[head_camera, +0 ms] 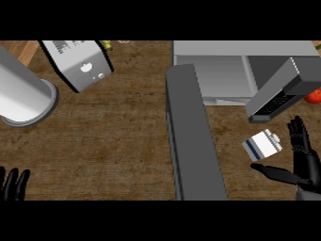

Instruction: Pick up the milk, place it into the microwave and close the microwave

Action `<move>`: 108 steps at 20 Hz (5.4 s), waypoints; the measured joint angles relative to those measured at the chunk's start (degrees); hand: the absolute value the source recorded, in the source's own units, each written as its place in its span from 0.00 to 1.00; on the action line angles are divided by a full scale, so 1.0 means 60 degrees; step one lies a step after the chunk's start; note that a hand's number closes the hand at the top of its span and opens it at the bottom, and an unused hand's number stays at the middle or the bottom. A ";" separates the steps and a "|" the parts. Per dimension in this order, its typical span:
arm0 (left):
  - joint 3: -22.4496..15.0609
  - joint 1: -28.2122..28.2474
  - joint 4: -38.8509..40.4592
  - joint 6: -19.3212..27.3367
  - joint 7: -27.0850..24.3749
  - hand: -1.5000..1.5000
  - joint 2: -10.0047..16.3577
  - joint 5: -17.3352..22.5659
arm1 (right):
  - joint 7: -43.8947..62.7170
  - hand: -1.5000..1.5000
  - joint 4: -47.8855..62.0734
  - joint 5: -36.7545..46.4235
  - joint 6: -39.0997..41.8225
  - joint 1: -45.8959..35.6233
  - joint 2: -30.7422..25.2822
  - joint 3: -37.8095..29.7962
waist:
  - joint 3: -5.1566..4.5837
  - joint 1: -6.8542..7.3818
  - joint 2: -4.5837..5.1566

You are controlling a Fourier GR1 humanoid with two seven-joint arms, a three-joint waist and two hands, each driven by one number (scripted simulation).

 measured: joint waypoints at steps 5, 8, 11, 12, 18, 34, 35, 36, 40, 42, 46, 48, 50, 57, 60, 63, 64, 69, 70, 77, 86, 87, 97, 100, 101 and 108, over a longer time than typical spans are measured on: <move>-0.0001 0.0158 -0.0036 -0.0091 -0.0088 0.00 0.0044 0.0057 | -0.0915 0.00 0.1987 0.0081 -0.0074 -0.0853 -0.0290 -0.0308 | 0.0002 0.0032 0.0006; 0.0207 -0.0053 0.0423 -0.0146 -0.0371 0.00 0.0038 0.0133 | -0.1364 0.00 0.2889 0.0150 0.0107 -0.1115 -0.0451 -0.0333 | 0.0004 0.0026 0.0009; 0.0205 -0.0013 0.0112 -0.0129 -0.0107 0.00 0.0068 0.0151 | -0.1747 0.00 0.3941 0.0231 0.0321 -0.1517 -0.0648 -0.0375 | 0.0007 0.0049 0.0016; 0.0308 -0.0010 0.0231 -0.0239 -0.0210 0.00 0.0125 0.0261 | -0.1837 0.00 0.4278 0.0270 0.0344 -0.1647 -0.0676 -0.0380 | 0.0008 0.0058 0.0018; 0.0468 -0.0043 0.0296 -0.0345 -0.0266 0.00 0.0161 0.0346 | -0.2224 0.00 0.5661 0.0255 0.0924 -0.2303 -0.0874 -0.0448 | 0.0015 0.0087 0.0031; 0.0597 -0.0062 0.0495 -0.0520 -0.0383 0.00 0.0102 0.0542 | -0.2538 1.00 0.6462 -0.0217 0.1409 -0.2823 -0.0630 -0.0906 | 0.0027 0.0129 0.0050; 0.0644 -0.0074 0.0532 -0.0521 -0.0374 0.00 0.0107 0.0574 | -0.2498 1.00 0.6390 -0.0285 0.1520 -0.2827 -0.0614 -0.0918 | 0.0026 0.0111 0.0046; 0.0584 0.0012 0.0450 -0.0517 -0.0379 0.00 0.0093 0.0515 | -0.2483 1.00 0.6322 -0.0359 0.1609 -0.2805 -0.0625 -0.0948 | 0.0027 0.0111 0.0042; 0.0798 -0.0091 0.0469 -0.0607 -0.0315 0.00 0.0194 0.0699 | -0.2396 1.00 0.6143 -0.0564 0.1838 -0.2808 -0.0454 -0.0979 | 0.0023 0.0089 0.0039; 0.0836 -0.0110 0.0617 -0.0633 -0.0455 0.00 0.0174 0.0683 | -0.2338 1.00 0.6063 -0.0634 0.1993 -0.2778 -0.0331 -0.0940 | 0.0024 0.0093 0.0041; 0.0794 0.0065 0.0246 -0.0637 -0.0267 0.00 0.0202 0.0672 | -0.2034 1.00 0.5947 -0.0703 0.2344 -0.3078 -0.0302 -0.0804 | 0.0024 0.0130 0.0039; 0.0854 0.0047 0.0400 -0.0711 -0.0397 0.00 0.0211 0.0717 | -0.1899 1.00 0.5866 -0.0700 0.2461 -0.3298 -0.0218 -0.0694 | 0.0021 0.0126 0.0037; 0.0874 0.0064 0.0418 -0.0702 -0.0429 0.00 0.0183 0.0711 | -0.1727 1.00 0.5742 -0.0708 0.2711 -0.3400 -0.0195 -0.0550 | 0.0016 0.0105 0.0027; 0.1346 0.0082 0.0642 -0.0860 -0.0564 0.00 0.0276 0.1018 | -0.1303 1.00 0.4452 -0.0490 0.2999 -0.3114 0.0332 0.0347 | -0.0007 -0.0051 -0.0036; 0.1385 0.0354 0.0494 -0.0919 -0.0640 0.00 0.0237 0.1044 | -0.0843 1.00 0.3279 -0.0522 0.3109 -0.2596 0.0535 0.0767 | -0.0016 -0.0139 -0.0074; 0.1339 0.0579 0.0245 -0.0981 -0.0576 0.00 0.0184 0.1070 | -0.0227 1.00 0.1821 -0.0650 0.3101 -0.1935 0.0798 0.1134 | -0.0019 -0.0178 -0.0088; 0.1415 0.0590 0.0189 -0.0997 -0.0505 0.00 0.0208 0.1156 | 0.0097 1.00 0.1245 -0.0732 0.3115 -0.1704 0.0922 0.1257 | -0.0022 -0.0205 -0.0093; 0.1464 0.0842 0.0128 -0.1184 -0.0661 0.00 0.0143 0.1254 | 0.1722 1.00 -0.1790 -0.1192 0.3018 -0.0221 0.1512 0.1825 | -0.0025 -0.0226 -0.0096; 0.1513 0.0854 0.0228 -0.1235 -0.0754 0.00 0.0141 0.1275 | 0.2131 1.00 -0.2439 -0.1310 0.2884 0.0052 0.1612 0.1950 | -0.0025 -0.0231 -0.0096; 0.2034 0.0655 0.0603 -0.1550 -0.0813 0.00 0.0245 0.1636 | 0.3810 1.00 -0.5170 -0.1837 0.1052 0.0934 0.1885 0.3616 | -0.0014 -0.0112 -0.0039; 0.2516 0.0683 0.0979 -0.1997 -0.1105 0.00 0.0160 0.1719 | 0.4334 1.00 -0.4990 -0.1508 -0.0945 -0.0486 0.1651 0.4065 | 0.0038 -0.0060 -0.0020; 0.2541 0.0554 0.1002 -0.1947 -0.1023 0.00 0.0152 0.1709 | 0.4300 1.00 -0.4832 -0.1398 -0.1251 -0.0617 0.1584 0.4183 | 0.0048 -0.0077 -0.0020; 0.3318 0.0327 0.1509 -0.2546 -0.1041 0.00 0.0509 0.2186 | 0.3866 1.00 -0.1088 -0.1182 -0.2332 -0.3180 0.1578 0.3012 | 0.0029 0.0063 0.0026; 0.3470 0.0116 0.1549 -0.2600 -0.0947 0.00 0.0558 0.2299 | 0.3206 1.00 0.0509 -0.1312 -0.2406 -0.4117 0.1622 0.2513 | 0.0024 0.0120 0.0044; 0.3589 0.0133 0.1503 -0.2657 -0.0876 0.00 0.0617 0.2402 | 0.2998 1.00 0.1010 -0.1375 -0.2288 -0.4390 0.1563 0.2325 | 0.0020 0.0139 0.0048; 0.3683 -0.0118 0.1774 -0.2862 -0.0830 0.00 0.0637 0.2267 | 0.0985 1.00 0.4073 -0.1291 -0.2096 -0.5973 0.1316 0.1484 | 0.0013 0.0296 0.0112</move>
